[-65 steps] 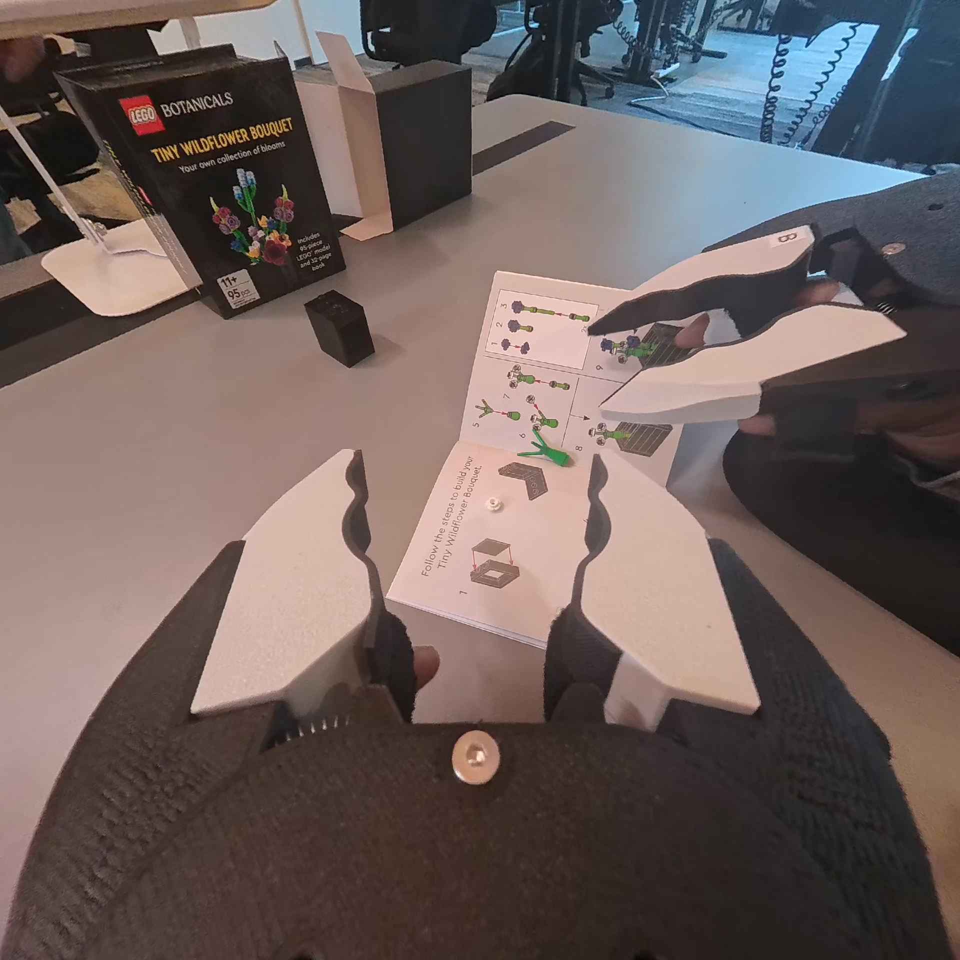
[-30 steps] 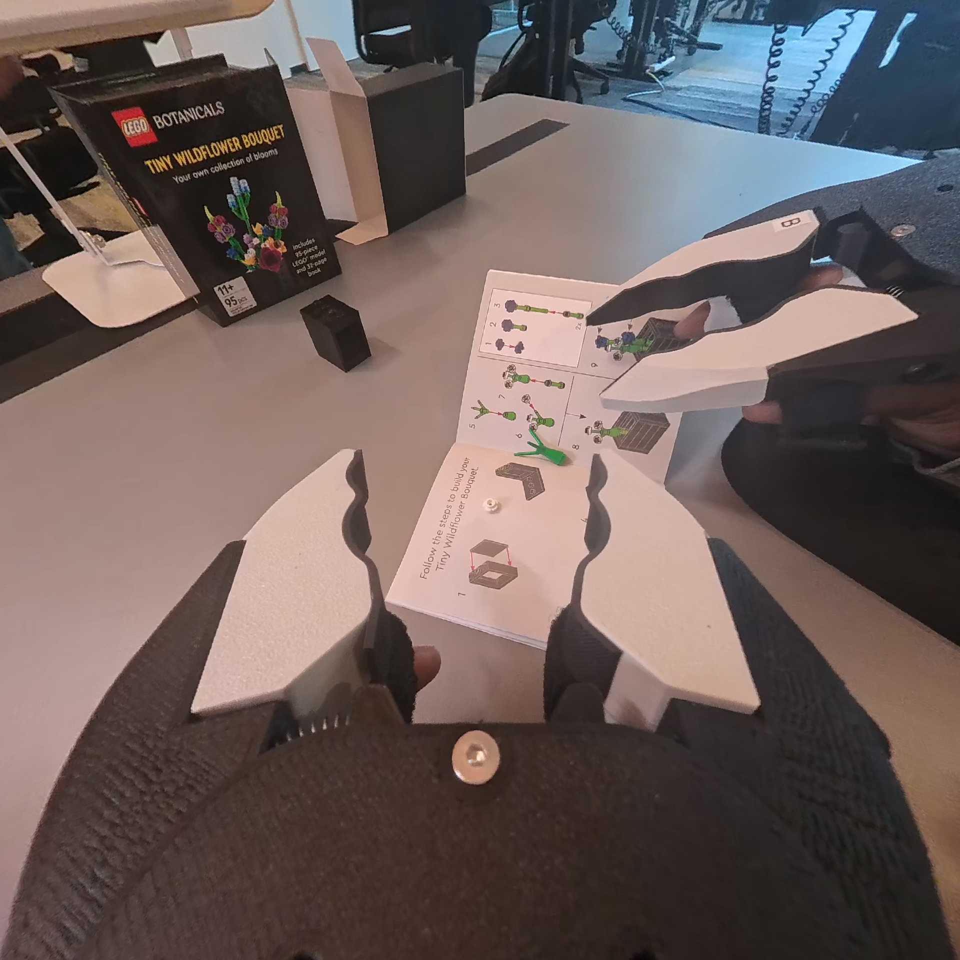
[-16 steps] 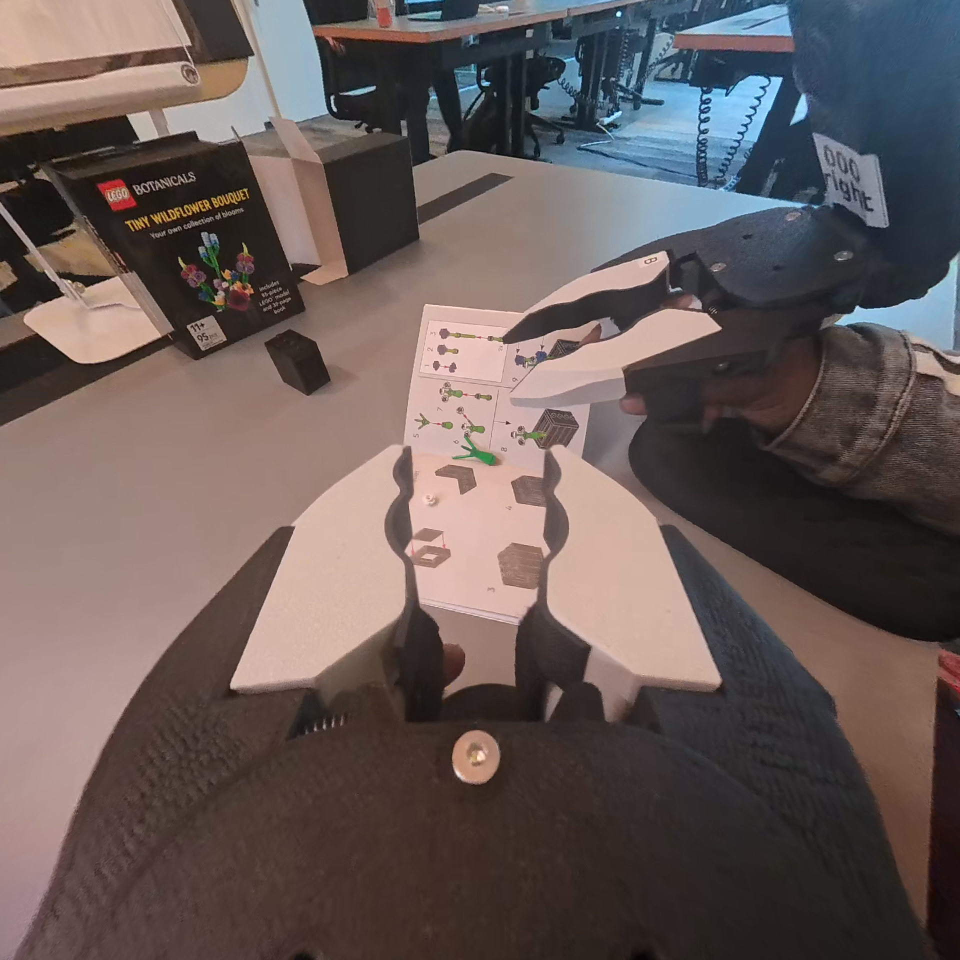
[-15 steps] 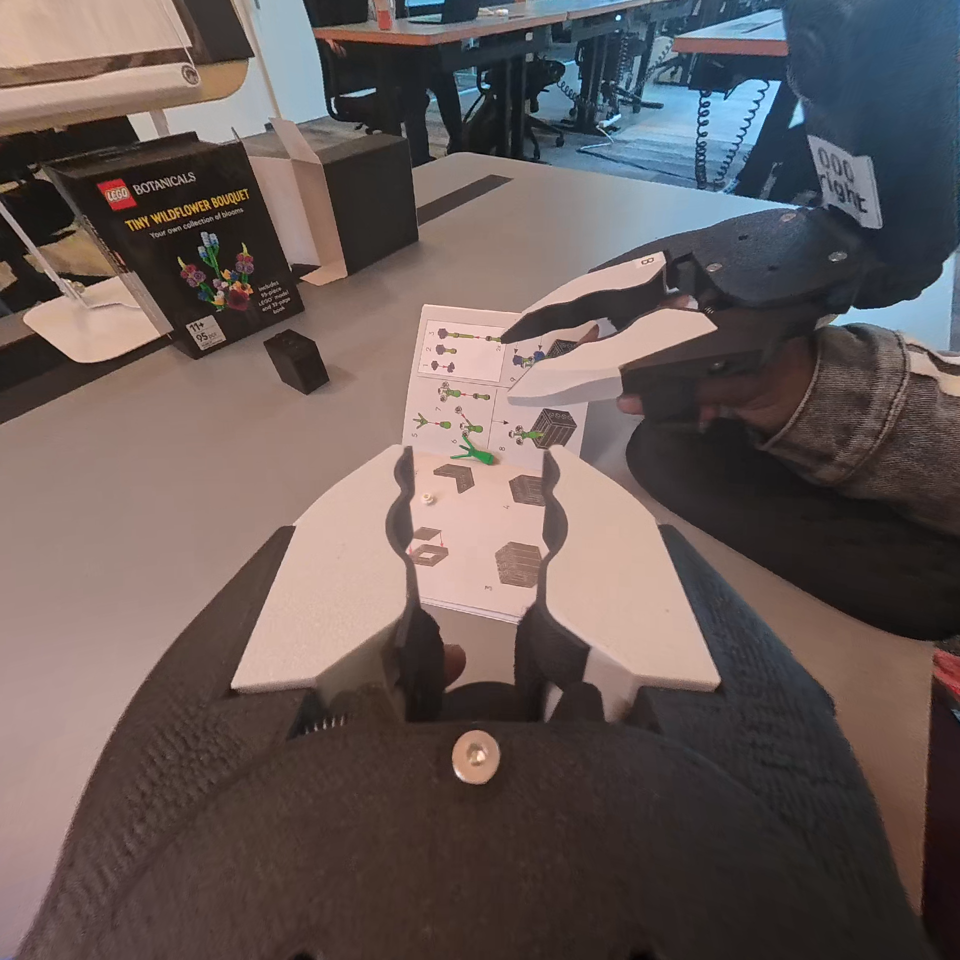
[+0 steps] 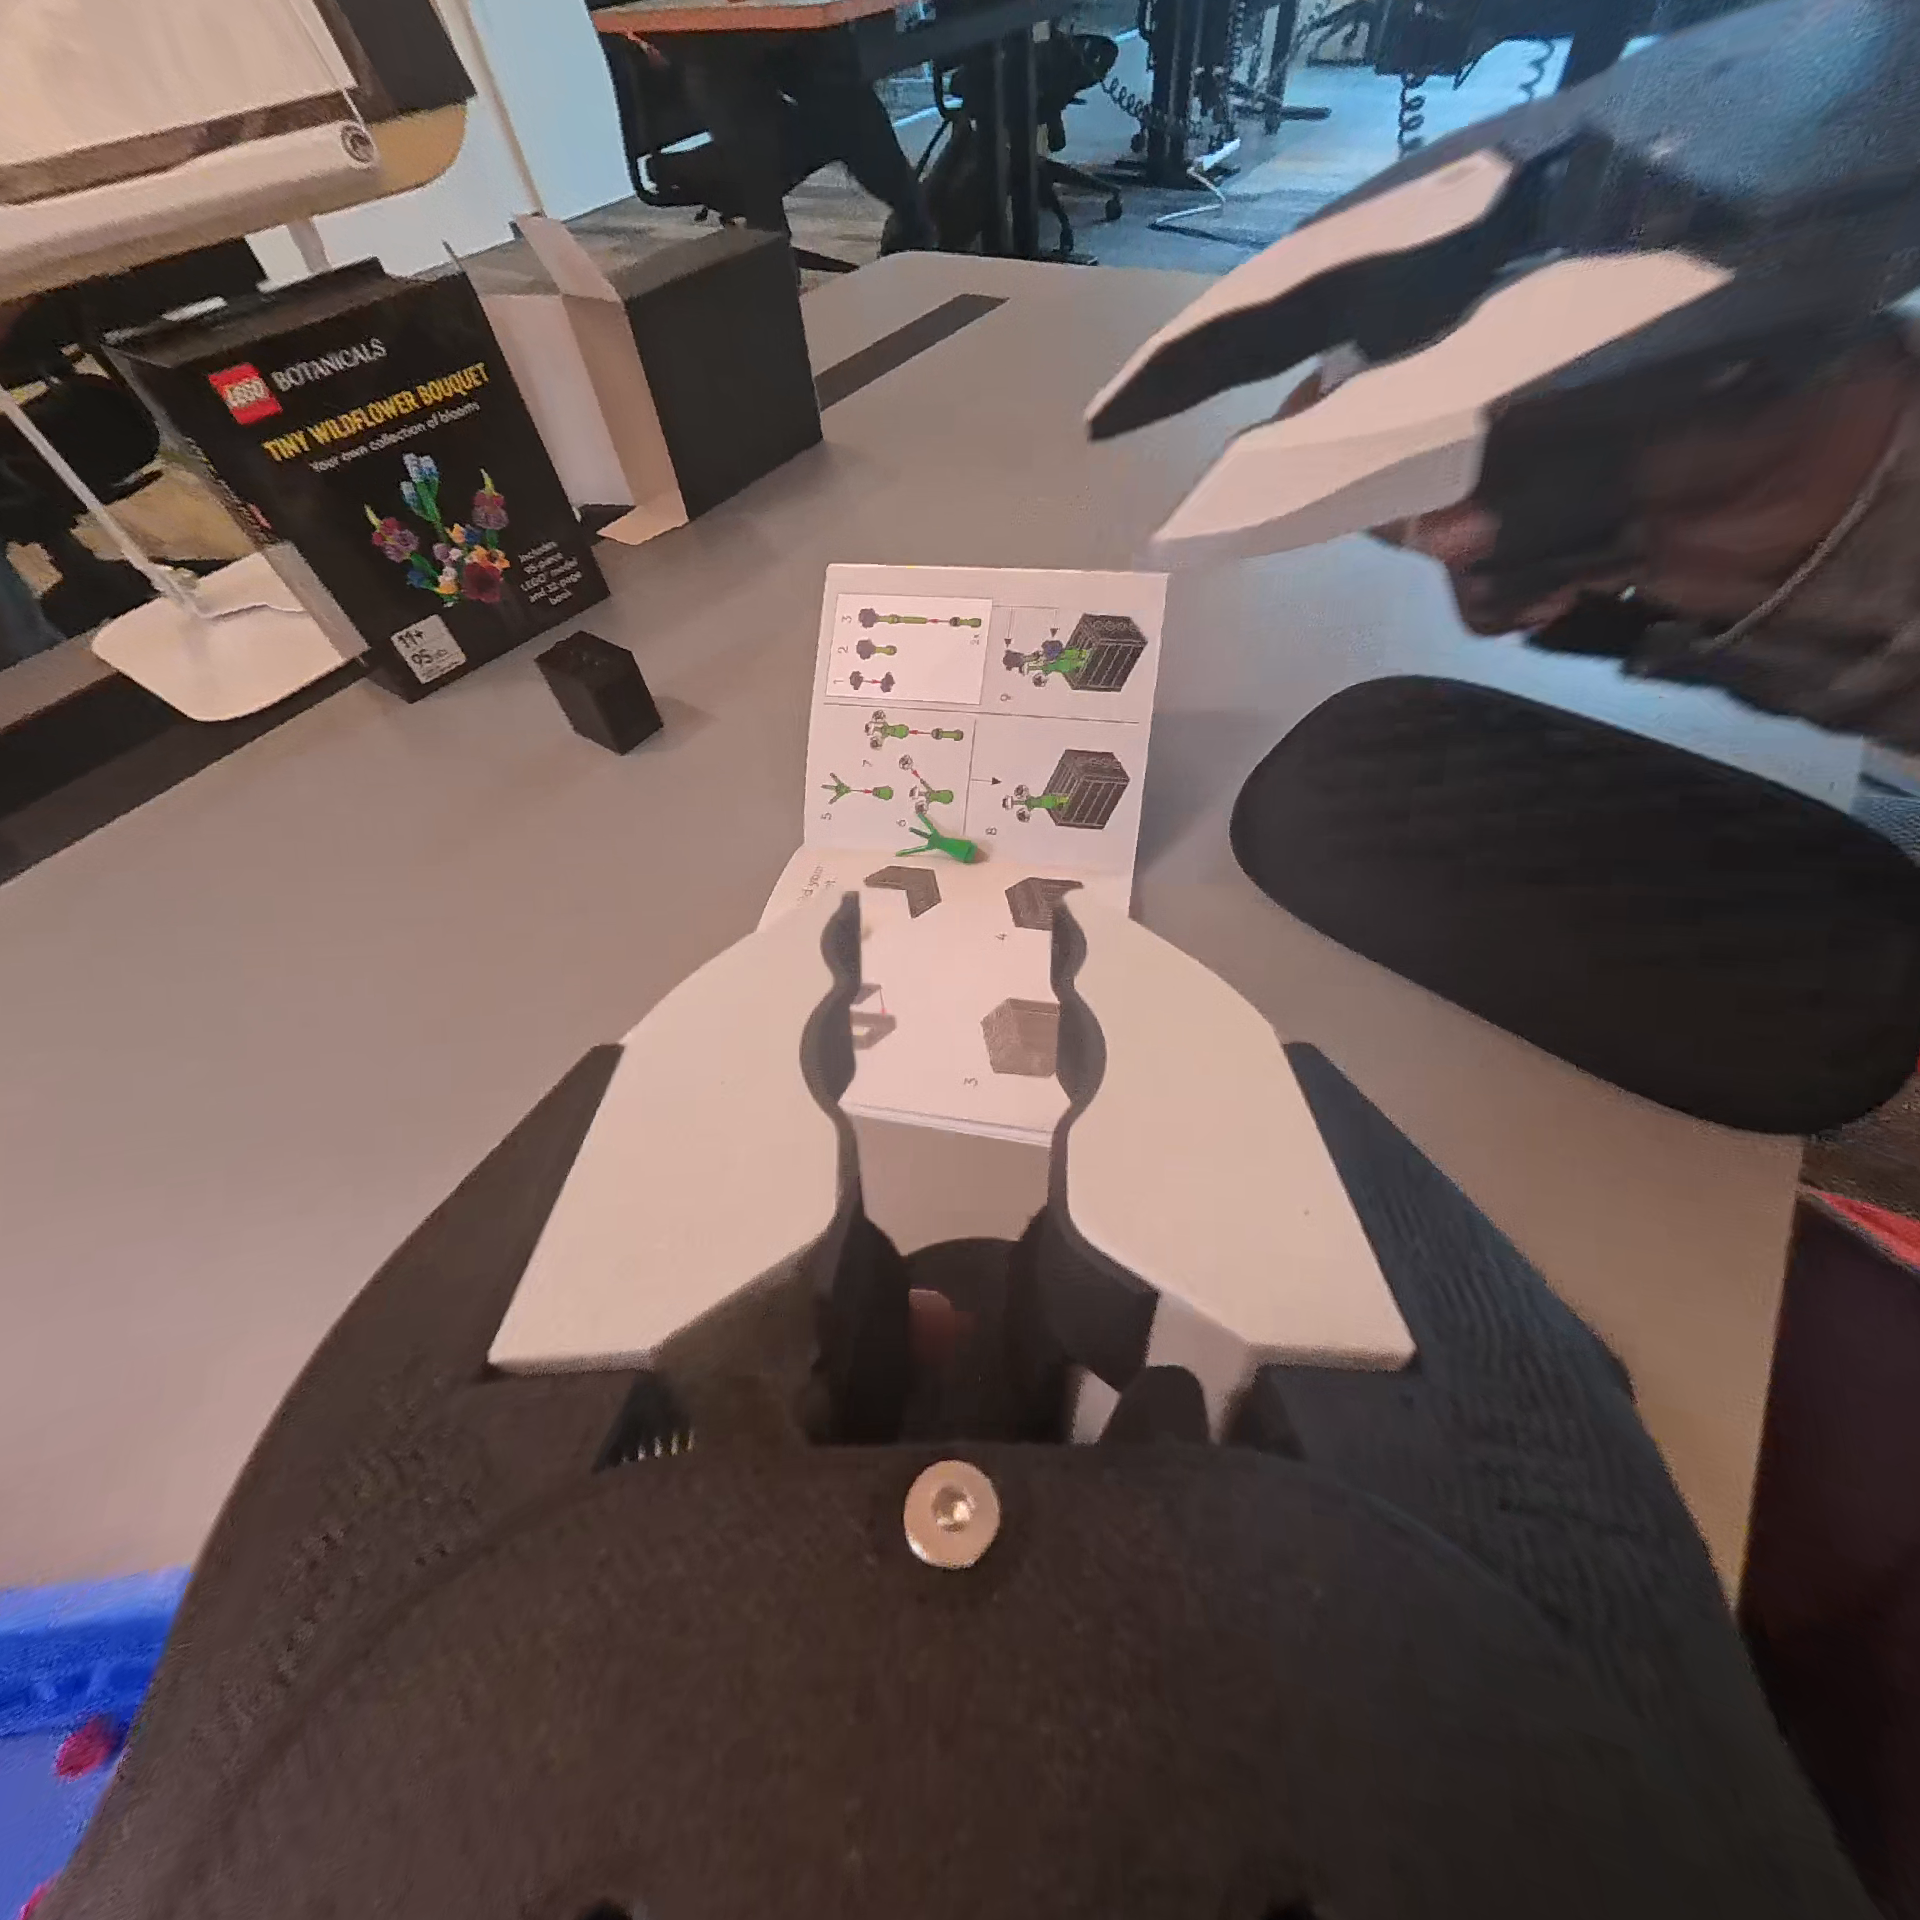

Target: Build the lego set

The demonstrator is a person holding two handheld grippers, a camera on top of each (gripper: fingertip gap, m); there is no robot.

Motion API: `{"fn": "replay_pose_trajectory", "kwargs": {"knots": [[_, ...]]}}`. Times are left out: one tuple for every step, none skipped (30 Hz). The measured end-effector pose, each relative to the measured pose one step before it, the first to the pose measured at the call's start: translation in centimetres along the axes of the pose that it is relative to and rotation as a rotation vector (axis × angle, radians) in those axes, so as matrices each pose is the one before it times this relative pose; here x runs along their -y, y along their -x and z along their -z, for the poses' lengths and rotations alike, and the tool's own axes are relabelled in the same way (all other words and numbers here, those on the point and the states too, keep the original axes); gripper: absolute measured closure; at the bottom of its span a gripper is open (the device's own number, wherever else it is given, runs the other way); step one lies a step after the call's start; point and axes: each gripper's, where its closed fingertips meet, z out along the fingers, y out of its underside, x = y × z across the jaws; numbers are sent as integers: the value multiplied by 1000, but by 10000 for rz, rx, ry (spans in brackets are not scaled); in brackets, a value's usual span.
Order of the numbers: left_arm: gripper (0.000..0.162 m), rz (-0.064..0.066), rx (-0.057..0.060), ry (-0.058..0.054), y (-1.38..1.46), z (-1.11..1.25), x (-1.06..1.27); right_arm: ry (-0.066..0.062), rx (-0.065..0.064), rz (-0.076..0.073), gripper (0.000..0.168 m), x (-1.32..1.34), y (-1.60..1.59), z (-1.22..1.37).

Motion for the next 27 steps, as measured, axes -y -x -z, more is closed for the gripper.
{"fn": "replay_pose_trajectory", "kwargs": {"knots": [[124,9,-6,13,-74,337,39,335,71,208,122,-76,322,788],[121,-13,-25,36,-176,341,-22,319,85,91,121,-208,388,791],[120,-104,-29,9,-237,311,-69,134,187,15,121,-113,589,817],[119,-139,33,3,-199,283,-128,68,139,-26,121,-89,563,817],[118,-93,69,11,-188,283,-152,129,95,13,121,-185,531,752],[118,-44,-28,-11,-387,288,-102,214,122,90,121,-283,600,697],[118,5,-97,-24,-510,261,-66,213,198,134,121,-244,747,653],[118,-5,-106,-2,-526,243,-60,153,382,83,121,-106,1048,662],[117,-91,-81,54,-440,208,-116,159,761,39,123,-14,1596,689],[117,-136,67,102,-135,192,-178,223,1109,53,127,-18,2119,723],[116,-136,145,103,76,197,-191,314,882,50,130,-108,1844,689],[115,-66,106,32,106,183,-114,350,576,136,130,-166,1423,672],[114,61,7,-62,38,169,13,191,516,228,131,-44,1349,731],[113,157,-55,-80,-6,134,42,131,437,168,131,-49,1191,765],[112,162,-62,-57,-4,79,21,216,346,15,131,-209,949,763],[110,95,-32,-24,20,21,-11,290,314,-40,128,-416,834,771],[109,-1,33,23,60,-3,-47,405,-10,7,127,-676,381,783],[108,-66,106,61,148,-26,-46,408,-498,100,125,-756,-354,816],[108,-73,154,45,212,-47,23,253,-698,110,125,-540,-751,814],[107,-14,128,-2,181,-34,113,59,-478,-18,125,-226,-615,718],[105,78,107,25,130,-8,143,28,-289,-177,125,-100,-488,617],[102,56,39,34,-50,100,185,132,-232,-176,125,-195,-444,554],[100,-11,-54,0,-248,248,234,151,-129,6,125,-278,-217,505],[99,-11,30,-43,-159,354,270,83,-153,105,125,-245,-180,459],[99,-38,104,-105,-50,431,308,9,-204,65,124,-143,-263,365],[99,-57,110,-139,-46,450,302,-37,-71,2,124,-42,-116,251],[99,-43,92,-119,-15,416,261,-76,21,-17,126,40,-8,116]]}}
